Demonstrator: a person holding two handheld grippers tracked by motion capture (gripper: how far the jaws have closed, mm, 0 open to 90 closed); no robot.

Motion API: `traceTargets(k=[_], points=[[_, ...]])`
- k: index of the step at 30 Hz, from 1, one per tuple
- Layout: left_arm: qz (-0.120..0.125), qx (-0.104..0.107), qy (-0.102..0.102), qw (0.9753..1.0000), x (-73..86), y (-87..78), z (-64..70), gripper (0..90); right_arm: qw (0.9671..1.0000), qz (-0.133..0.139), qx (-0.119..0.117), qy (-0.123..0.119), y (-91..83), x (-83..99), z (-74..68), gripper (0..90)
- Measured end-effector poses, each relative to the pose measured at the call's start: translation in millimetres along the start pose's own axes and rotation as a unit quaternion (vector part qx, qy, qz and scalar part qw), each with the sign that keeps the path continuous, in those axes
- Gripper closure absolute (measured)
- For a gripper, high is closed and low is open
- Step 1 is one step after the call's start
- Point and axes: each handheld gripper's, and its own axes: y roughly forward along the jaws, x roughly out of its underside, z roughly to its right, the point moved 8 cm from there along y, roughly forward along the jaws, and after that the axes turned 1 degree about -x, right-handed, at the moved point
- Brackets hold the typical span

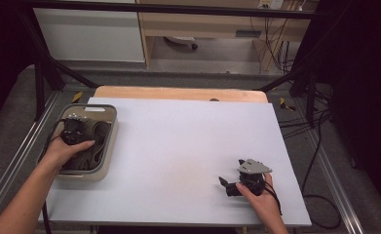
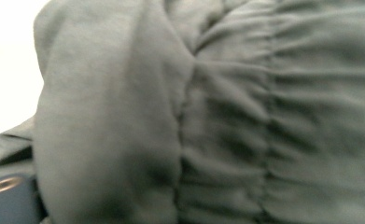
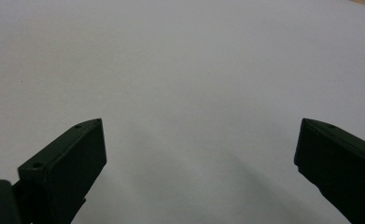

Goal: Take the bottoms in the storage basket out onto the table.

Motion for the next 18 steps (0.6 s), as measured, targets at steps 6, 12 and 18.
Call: traceTargets(k=[6, 12, 18], points=[[-0.01, 0.024, -0.011, 0.9996, 2.2, -4.1, 3.1, 32.8, 1.0, 0.0, 0.0, -0.001, 0.1, -0.1, 0.1, 3.0], [-0.005, 0.026, -0.02, 0.9994, 0.5, -12.2, 2.1, 55.9, 1.0, 0.0, 0.0, 0.0, -0.3, -0.2, -0.1, 3.1], [0.027, 0.03, -0.018, 0.999, -6.1, -27.4, 2.4, 70.4, 1.0, 0.003, -0.001, 0.003, -0.6, -0.9, -0.6, 3.2]])
